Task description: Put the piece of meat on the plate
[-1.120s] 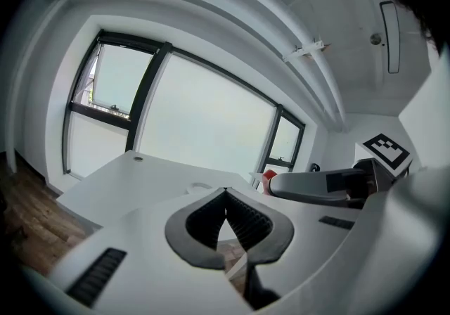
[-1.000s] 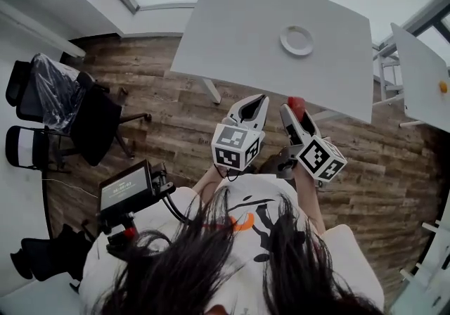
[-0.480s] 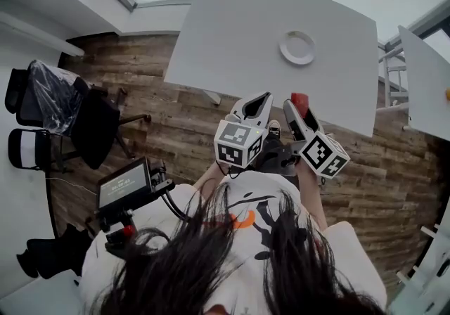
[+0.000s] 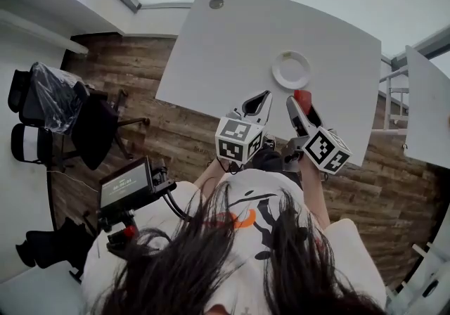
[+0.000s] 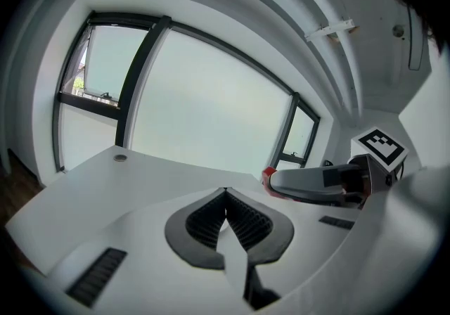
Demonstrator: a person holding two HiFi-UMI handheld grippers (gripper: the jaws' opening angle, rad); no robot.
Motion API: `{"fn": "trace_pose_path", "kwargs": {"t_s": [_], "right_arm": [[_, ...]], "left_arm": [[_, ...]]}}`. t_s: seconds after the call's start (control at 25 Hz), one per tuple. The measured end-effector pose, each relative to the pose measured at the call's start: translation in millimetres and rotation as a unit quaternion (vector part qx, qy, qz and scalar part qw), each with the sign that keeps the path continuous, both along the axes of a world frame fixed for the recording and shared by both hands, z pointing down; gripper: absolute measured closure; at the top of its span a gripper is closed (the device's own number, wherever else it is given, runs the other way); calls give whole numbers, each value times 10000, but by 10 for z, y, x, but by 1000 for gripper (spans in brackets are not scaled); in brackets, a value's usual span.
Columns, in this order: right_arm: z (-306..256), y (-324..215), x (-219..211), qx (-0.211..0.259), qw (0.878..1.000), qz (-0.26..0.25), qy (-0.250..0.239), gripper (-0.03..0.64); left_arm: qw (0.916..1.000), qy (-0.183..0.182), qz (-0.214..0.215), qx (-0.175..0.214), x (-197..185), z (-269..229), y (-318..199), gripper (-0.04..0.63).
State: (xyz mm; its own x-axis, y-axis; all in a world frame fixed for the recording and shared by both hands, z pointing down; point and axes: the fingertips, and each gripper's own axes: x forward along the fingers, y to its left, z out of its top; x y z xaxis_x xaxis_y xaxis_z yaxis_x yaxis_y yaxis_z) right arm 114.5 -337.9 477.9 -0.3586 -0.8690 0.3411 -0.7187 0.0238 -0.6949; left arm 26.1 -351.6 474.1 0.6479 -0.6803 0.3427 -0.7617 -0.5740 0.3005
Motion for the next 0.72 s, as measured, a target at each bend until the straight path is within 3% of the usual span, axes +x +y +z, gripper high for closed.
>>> {"fn": "trace_pose_path", "kwargs": {"t_s": [0.24, 0.4, 0.72], "right_arm": [[167, -280, 190, -234, 9994, -238, 124, 301], [363, -478, 267, -433, 9980, -396, 244, 301], [1011, -933, 315, -757, 9893, -930, 827, 301]], "left_arm": [[9995, -268, -57, -136, 121, 128, -250, 590], [9997, -169, -11, -192, 211, 181, -382, 590], [9979, -400, -150, -488, 372, 567, -648, 590]]}}
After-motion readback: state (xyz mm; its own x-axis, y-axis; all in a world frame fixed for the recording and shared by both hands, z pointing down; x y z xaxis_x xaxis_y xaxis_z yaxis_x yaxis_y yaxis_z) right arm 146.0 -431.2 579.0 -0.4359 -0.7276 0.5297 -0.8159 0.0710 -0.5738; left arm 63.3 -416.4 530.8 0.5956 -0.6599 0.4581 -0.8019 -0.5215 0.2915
